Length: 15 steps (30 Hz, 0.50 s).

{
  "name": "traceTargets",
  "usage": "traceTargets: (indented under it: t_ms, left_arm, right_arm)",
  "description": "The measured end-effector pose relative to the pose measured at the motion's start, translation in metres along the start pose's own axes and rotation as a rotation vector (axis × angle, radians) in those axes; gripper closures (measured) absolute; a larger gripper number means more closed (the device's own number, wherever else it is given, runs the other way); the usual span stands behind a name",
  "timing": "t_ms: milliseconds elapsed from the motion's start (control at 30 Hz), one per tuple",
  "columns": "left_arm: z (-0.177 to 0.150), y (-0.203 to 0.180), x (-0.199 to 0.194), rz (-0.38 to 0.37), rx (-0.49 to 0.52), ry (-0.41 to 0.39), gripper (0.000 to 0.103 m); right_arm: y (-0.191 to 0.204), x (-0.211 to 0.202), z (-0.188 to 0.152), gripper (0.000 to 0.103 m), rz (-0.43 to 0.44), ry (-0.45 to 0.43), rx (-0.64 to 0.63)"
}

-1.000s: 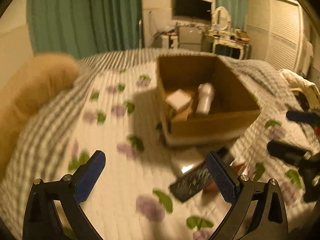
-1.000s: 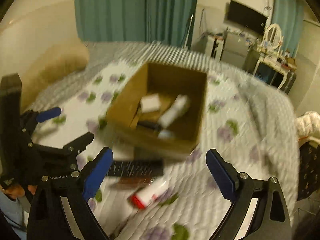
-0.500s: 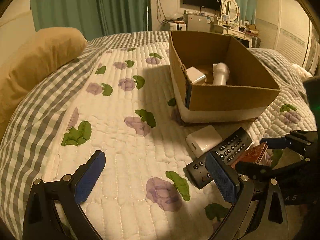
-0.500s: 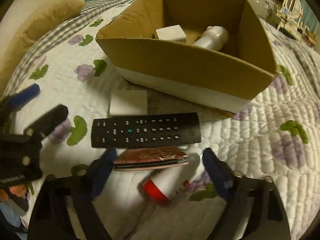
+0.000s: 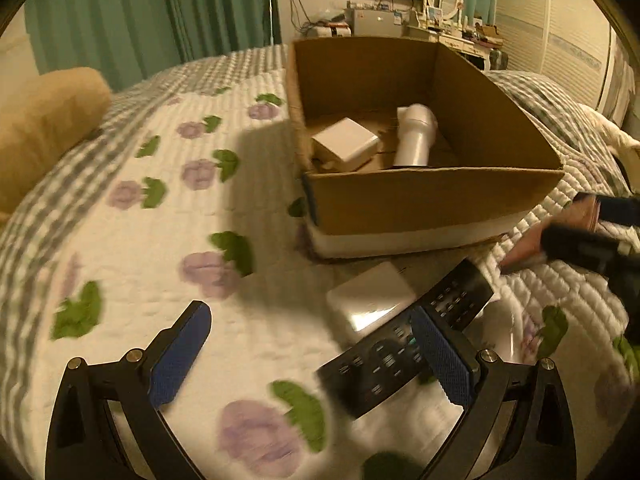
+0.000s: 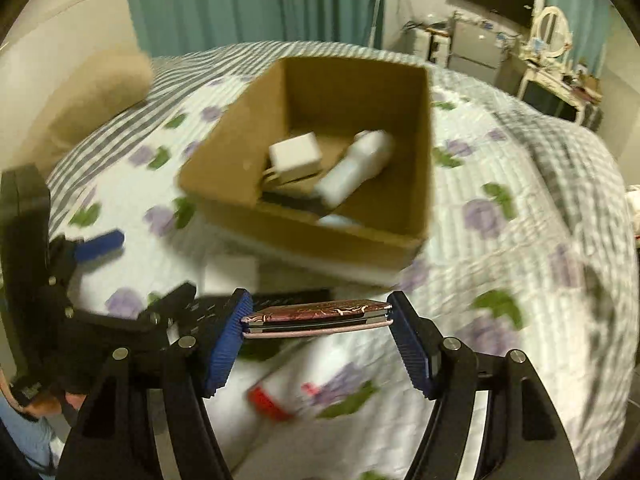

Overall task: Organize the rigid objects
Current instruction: 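Grasp the red card wallet with the right tool while the left tool grasps the white power bank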

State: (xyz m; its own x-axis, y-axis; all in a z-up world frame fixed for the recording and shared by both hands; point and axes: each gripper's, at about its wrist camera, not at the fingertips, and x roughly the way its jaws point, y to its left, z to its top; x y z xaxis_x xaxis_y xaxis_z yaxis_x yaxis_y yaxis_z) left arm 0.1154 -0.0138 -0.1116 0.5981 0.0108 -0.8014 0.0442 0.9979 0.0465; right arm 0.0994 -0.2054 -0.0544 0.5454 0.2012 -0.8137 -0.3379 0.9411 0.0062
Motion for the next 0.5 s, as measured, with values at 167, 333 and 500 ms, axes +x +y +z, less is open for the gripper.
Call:
traceTargets:
  t_ms: [167,333,500]
  left_arm:
    - [0.011,-0.016,0.026,-0.033,-0.002,0.063,0.001]
    - [0.016,-0.023,0.053,-0.048,-0.030,0.121,0.003]
    - [0.014,-0.022,0.059,-0.078,-0.049,0.136,0.037]
  right_arm:
    - [-0.021,0.005,0.012,0.034,-0.050,-0.012,0.032]
    - [-0.028,0.011,0.012,0.034,-0.040,-0.009,0.055]
    - [-0.024,0.015,0.007,0.034,-0.025,-0.004,0.058]
